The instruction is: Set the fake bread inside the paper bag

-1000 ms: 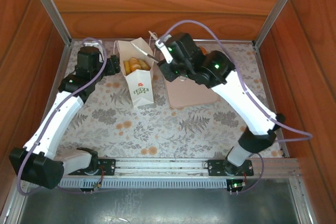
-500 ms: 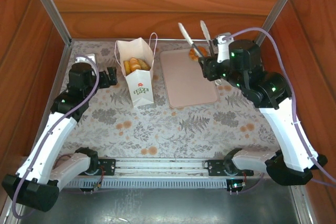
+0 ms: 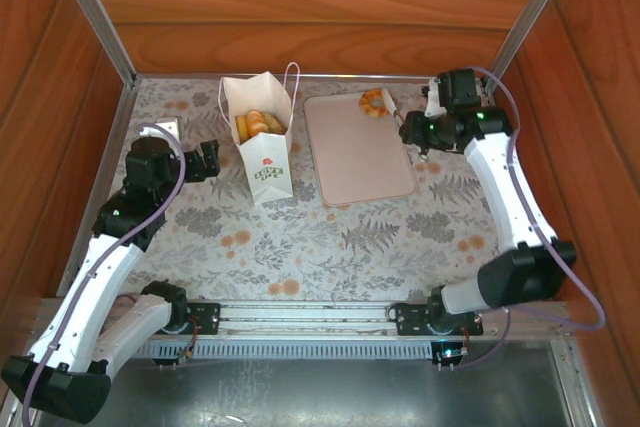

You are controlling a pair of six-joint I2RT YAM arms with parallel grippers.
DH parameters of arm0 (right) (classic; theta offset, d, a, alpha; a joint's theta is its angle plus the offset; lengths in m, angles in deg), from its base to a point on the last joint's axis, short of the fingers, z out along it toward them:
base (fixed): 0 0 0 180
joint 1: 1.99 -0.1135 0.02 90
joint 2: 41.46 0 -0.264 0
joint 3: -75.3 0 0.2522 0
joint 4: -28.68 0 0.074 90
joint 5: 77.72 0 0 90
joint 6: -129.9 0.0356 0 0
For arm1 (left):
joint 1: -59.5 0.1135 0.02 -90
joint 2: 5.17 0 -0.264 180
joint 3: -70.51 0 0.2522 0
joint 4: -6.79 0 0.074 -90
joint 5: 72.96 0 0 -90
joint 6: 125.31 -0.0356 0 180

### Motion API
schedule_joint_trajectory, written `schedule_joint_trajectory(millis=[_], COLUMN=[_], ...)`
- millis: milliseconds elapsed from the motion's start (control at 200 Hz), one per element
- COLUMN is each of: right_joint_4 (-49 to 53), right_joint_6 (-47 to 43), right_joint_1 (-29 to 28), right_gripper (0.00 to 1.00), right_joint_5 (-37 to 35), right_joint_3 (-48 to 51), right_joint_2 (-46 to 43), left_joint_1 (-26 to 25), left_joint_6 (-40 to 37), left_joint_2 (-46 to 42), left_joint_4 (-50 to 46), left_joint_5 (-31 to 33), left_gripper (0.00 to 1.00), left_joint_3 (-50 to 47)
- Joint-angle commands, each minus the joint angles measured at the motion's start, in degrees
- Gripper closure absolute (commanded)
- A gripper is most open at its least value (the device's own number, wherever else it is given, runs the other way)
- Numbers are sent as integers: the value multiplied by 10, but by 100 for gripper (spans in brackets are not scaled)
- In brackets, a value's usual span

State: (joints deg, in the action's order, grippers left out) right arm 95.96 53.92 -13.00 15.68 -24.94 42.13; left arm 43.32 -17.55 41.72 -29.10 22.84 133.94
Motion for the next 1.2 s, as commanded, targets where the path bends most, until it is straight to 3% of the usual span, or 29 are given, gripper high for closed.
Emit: schedule_joint_trajectory(millis=[0, 215, 310, 440, 695, 1195], right_joint_4=[-16, 20, 40, 120, 197, 171], right_joint_6=[-12, -41, -51, -78, -97, -97], right_joint_1=[22, 29, 28, 1, -12, -19], right_gripper=[47, 49, 52, 52, 52, 53], right_joint_5=[19, -44, -55, -143, -185, -177], right_joint_3=[-26, -123, -183, -316, -511, -520], right_joint_2=[43, 187, 251, 355, 491, 531], left_joint_1=[4, 5, 5, 7, 12, 13], left_joint_6=[-18, 3, -3, -13, -19, -33], left_joint_2=[-4, 5, 18, 31, 38, 46], left_joint_4=[41, 127, 132, 133, 128, 117], left_joint_5=[-2, -49, -52, -47, -44, -43], left_gripper=[0, 0, 0, 0, 0, 0], left_joint_3=[-10, -19, -9, -3, 1, 15])
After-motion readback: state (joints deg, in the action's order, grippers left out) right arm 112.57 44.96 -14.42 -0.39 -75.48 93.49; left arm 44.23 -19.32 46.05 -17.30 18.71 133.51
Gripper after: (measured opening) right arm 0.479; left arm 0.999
